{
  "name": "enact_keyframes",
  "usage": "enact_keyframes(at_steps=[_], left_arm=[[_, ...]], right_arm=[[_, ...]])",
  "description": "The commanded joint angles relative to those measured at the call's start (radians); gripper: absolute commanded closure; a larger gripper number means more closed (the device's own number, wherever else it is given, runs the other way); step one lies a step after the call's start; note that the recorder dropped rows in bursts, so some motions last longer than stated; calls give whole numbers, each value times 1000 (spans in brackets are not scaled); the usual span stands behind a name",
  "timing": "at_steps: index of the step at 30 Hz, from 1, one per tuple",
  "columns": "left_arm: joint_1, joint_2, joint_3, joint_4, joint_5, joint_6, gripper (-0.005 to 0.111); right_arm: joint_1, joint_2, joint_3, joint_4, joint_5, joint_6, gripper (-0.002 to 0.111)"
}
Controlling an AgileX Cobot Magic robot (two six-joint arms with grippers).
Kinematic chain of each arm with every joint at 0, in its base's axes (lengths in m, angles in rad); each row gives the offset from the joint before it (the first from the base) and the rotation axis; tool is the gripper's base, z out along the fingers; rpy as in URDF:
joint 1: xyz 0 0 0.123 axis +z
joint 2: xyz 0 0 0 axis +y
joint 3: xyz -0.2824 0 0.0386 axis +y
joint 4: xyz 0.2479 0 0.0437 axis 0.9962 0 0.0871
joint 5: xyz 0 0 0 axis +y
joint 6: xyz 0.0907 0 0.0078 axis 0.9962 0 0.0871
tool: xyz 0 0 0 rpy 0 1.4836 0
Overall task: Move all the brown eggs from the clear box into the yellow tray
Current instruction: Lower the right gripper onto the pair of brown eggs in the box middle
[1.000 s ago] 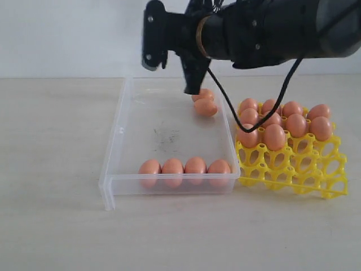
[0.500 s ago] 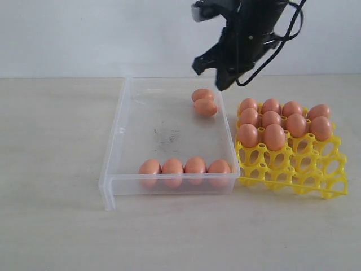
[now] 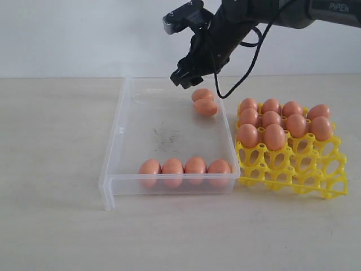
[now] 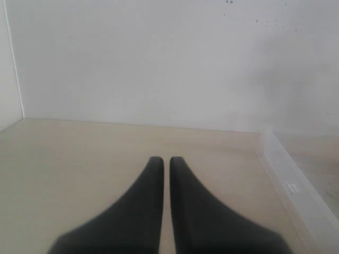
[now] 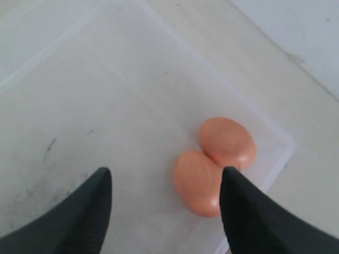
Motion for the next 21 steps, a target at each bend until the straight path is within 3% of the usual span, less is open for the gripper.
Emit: enact_keyframes(at_steps=[1, 4, 6, 8, 13, 21], left_arm=[[-6, -3, 3, -2, 2, -1, 103], [-6, -3, 3, -2, 2, -1, 103], [-6, -3, 3, -2, 2, -1, 103], [-6, -3, 3, -2, 2, -1, 103], [-6, -3, 3, -2, 2, -1, 103], [-6, -3, 3, -2, 2, -1, 103]], right_arm=[[1, -2, -6, -31, -74, 2, 61], [-3, 38, -62, -87, 97, -13, 74], [-8, 95, -126, -157, 268, -15, 75], [-21, 137, -176, -180, 357, -45, 72], [-30, 242, -295, -128, 446, -68, 47], [-30, 272, -372, -143, 409, -79, 47]])
